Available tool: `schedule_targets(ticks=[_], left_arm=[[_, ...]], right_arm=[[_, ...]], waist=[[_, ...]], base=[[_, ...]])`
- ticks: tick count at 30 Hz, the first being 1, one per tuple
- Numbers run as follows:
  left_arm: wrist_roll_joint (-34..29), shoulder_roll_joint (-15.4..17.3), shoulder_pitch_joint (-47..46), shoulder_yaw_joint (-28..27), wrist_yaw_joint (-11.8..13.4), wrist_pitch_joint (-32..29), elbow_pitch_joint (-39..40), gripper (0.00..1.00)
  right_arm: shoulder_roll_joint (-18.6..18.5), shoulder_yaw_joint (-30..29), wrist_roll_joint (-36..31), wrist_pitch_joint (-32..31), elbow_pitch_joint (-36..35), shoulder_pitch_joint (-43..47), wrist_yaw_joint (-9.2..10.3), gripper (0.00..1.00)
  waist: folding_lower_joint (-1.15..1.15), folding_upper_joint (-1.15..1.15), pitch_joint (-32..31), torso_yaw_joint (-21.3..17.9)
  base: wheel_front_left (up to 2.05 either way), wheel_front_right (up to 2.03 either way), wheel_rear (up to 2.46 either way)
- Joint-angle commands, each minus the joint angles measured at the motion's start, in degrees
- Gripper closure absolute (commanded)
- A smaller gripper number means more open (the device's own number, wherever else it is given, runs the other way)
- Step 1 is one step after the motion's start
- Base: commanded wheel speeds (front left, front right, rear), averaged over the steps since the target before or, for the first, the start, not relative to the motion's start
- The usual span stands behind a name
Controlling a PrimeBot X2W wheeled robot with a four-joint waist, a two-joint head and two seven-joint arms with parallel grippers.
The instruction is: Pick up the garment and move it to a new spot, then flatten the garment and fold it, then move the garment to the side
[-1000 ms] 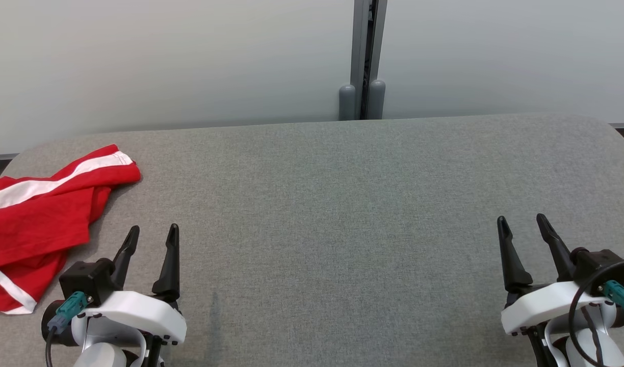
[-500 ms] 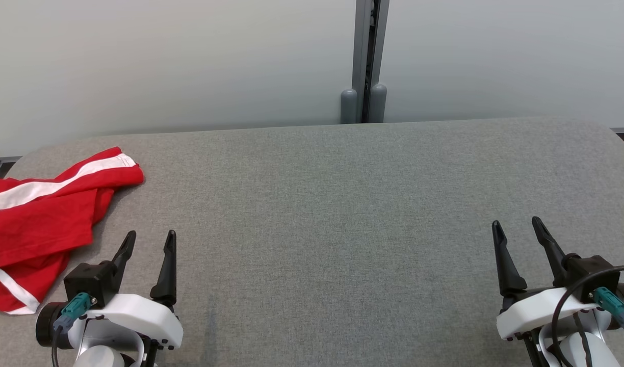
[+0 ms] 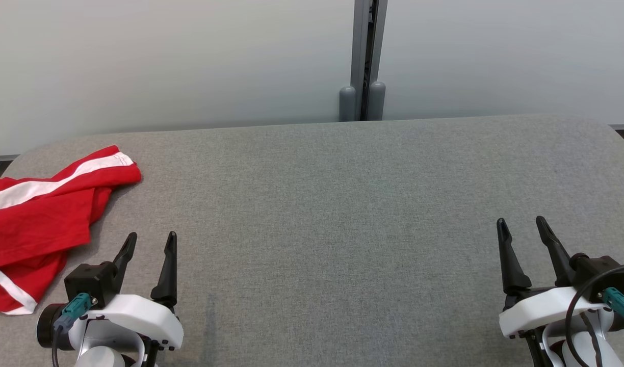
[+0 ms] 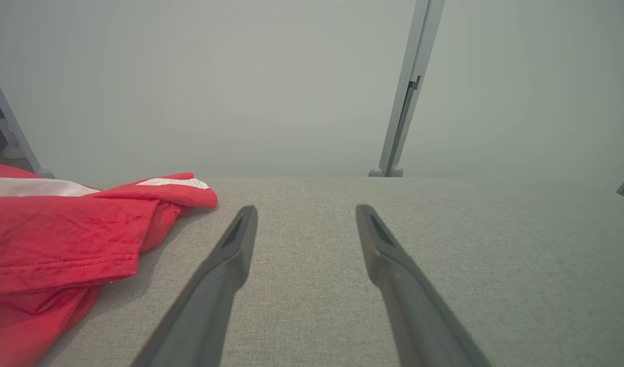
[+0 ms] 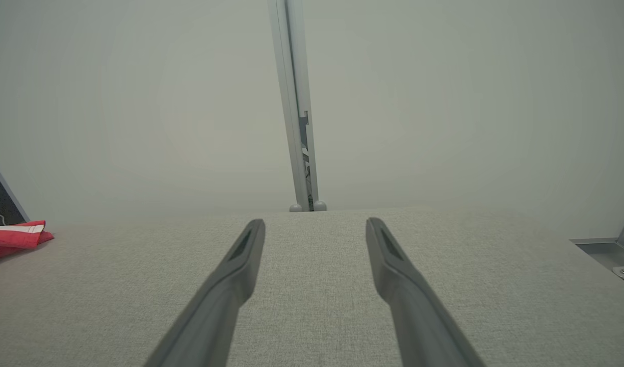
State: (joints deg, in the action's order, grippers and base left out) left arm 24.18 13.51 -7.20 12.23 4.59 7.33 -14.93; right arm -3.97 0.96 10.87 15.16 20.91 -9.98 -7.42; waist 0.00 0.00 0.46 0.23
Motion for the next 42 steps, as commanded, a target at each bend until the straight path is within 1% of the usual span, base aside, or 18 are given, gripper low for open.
schedule_targets(ticks=[1, 20, 26, 30, 33, 42], left_arm=[[0.1, 0.3, 0.2, 0.0, 0.0, 0.3, -0.1, 0.0], [1.0, 0.6, -0.5, 0.5, 0.4, 0.3, -0.4, 0.0], [2.1, 0.6, -1.1, -0.2, 0.3, 0.8, -0.3, 0.0], [2.6, 1.1, -0.7, -1.3, 1.1, 1.5, -0.1, 0.0], [3.1, 1.5, -0.9, -2.0, 1.5, 1.7, 0.1, 0.0], [4.2, 2.2, -0.6, -4.0, 2.4, 2.7, 0.0, 0.0]], right_arm=[[-0.5, 0.1, 0.5, 0.2, -0.1, 0.0, -0.13, 0.0], [-0.5, 0.2, 1.1, 0.2, 0.0, 0.1, -0.13, 0.0], [-0.4, -0.2, 0.8, 0.2, -0.5, 0.2, -0.13, 0.0], [-0.5, 0.3, 0.4, 0.1, -1.1, 0.3, -0.13, 0.0], [-0.5, 0.8, 0.4, -0.1, -1.7, 0.1, -0.13, 0.0], [-0.1, 3.2, 0.4, -1.4, -3.5, -0.3, -0.13, 0.0]], waist=[[0.0, 0.0, 0.0, 0.0], [0.0, 0.0, 0.2, 0.2], [0.0, 0.0, 0.4, 1.4], [0.0, 0.0, 0.3, 3.7], [0.0, 0.0, 0.6, 6.2], [0.0, 0.0, 0.9, 16.1]], base=[[0.0, 0.0, 0.0], [0.0, 0.0, 0.0], [0.0, 0.0, 0.0], [0.0, 0.0, 0.0], [0.0, 0.0, 0.0], [0.0, 0.0, 0.0]])
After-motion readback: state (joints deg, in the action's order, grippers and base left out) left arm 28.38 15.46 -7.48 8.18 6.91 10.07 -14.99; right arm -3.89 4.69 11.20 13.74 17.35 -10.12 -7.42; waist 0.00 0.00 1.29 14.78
